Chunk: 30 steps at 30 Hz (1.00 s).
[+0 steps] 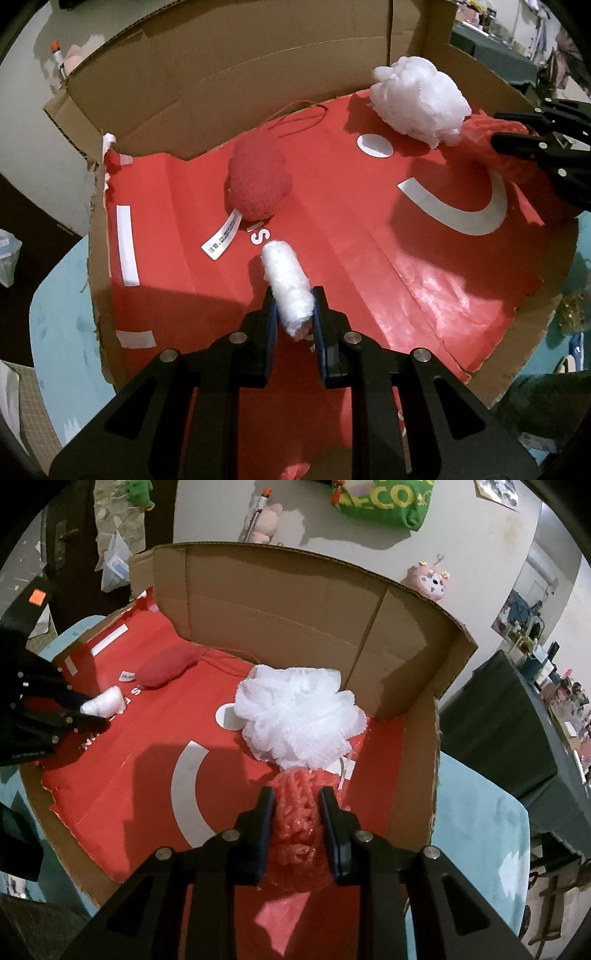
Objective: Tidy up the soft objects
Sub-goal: 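Carry the white scrunchie with the left tool while the right tool carries the orange pouf into the box, then open the left tool releasing the white scrunchie while the right tool releases the orange pouf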
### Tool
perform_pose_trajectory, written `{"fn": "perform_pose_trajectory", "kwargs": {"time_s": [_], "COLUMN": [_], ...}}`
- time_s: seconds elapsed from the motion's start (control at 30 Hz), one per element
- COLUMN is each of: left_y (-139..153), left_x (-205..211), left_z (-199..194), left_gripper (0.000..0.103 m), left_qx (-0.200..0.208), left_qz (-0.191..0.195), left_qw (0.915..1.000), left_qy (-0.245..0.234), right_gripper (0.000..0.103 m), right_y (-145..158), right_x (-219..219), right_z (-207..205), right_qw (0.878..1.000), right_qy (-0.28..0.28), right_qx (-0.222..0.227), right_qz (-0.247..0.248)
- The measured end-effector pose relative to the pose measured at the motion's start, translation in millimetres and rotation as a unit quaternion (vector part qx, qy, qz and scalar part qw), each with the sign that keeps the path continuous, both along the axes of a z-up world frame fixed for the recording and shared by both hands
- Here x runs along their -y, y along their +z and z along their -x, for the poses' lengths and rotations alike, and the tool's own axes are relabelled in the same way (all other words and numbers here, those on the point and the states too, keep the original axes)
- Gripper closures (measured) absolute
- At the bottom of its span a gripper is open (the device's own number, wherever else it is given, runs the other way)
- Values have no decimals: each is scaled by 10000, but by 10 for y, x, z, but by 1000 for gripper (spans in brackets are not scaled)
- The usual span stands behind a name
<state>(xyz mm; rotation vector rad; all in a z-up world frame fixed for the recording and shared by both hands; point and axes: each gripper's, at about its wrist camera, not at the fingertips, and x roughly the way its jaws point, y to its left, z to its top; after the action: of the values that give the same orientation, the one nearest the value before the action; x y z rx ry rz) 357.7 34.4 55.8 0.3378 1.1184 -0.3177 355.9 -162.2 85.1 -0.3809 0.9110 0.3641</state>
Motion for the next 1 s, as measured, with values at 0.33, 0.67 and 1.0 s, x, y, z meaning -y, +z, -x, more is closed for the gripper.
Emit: {"fn": "perform_pose_trajectory", "kwargs": {"time_s": [0.33,0.67,1.0], "left_y": [-57,-41,22], "left_x": [70,96,65], "left_z": [-23,-2,52], "left_gripper": [86,83,33], "left_qx": [99,35,54], "left_qz": [-80,12,252], "left_qw": [9999,10000,9997], "left_qy": [-48,25,27], "right_gripper": [66,37,32], "right_y": [-45,-81,-90], "right_x": [-1,10,29], "right_z": [59,125,151], "right_qw": [9998,9995,9997], "right_qy": [93,132,106], "right_qx": [-98,-121,-139], "right_qz": [136,241,160]}}
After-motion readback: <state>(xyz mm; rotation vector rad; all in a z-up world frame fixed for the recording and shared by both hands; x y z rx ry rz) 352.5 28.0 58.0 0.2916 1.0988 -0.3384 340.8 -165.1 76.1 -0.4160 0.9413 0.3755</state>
